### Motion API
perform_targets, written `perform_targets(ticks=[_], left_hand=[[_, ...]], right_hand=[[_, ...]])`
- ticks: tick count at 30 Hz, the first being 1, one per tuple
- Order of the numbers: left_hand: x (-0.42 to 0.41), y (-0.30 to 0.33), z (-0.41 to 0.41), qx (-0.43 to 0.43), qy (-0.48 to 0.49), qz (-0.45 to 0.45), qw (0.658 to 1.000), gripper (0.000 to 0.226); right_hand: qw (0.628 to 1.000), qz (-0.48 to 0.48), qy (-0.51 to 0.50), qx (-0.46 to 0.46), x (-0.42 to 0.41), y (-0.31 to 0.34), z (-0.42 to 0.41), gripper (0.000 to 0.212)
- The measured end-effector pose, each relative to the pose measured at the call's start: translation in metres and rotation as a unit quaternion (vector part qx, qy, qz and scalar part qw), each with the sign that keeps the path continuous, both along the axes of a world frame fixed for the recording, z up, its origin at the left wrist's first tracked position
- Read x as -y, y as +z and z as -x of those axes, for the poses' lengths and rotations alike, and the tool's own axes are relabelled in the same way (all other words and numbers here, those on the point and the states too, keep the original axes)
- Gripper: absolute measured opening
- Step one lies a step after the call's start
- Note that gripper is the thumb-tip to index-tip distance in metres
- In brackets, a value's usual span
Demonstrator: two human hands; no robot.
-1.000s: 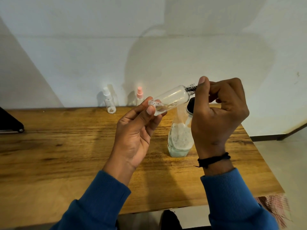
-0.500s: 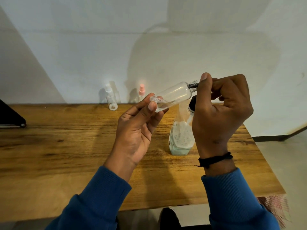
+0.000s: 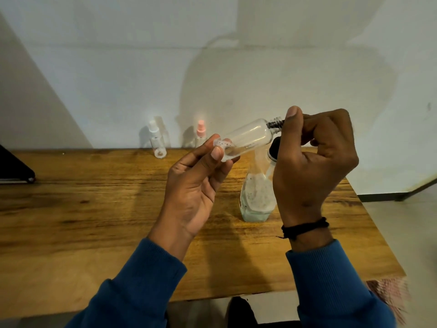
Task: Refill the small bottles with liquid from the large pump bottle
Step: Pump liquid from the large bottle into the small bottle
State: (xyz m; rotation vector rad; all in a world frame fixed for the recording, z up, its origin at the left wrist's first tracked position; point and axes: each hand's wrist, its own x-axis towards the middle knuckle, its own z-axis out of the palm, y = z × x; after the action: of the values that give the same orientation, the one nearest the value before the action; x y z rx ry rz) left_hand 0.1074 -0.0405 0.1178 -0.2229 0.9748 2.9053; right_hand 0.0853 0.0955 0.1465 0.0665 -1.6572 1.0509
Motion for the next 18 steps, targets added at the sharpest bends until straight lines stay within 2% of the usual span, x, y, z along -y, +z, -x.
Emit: perform_targets(ticks=[7, 13, 18], left_hand=[[-0.0009, 0.0010, -0.0006, 0.000, 0.000, -0.007, 1.000, 0.029], [-0.0007, 0.0009, -0.0011, 0.001, 0.004, 0.001, 1.000, 0.038], [-0.0007, 0.0010, -0.0015, 0.001, 0.002, -0.002, 1.000, 0.035]], right_hand=[[1.000, 0.007, 0.005, 0.007, -0.0025, 0.0016, 0.0007, 0.030], [1.000, 0.006, 0.005, 0.004, -0.0003, 0.0001, -0.0008, 0.028], [1.000, 0.015, 0.008, 0.010, -0.0007, -0.0015, -0.0013, 0.028]])
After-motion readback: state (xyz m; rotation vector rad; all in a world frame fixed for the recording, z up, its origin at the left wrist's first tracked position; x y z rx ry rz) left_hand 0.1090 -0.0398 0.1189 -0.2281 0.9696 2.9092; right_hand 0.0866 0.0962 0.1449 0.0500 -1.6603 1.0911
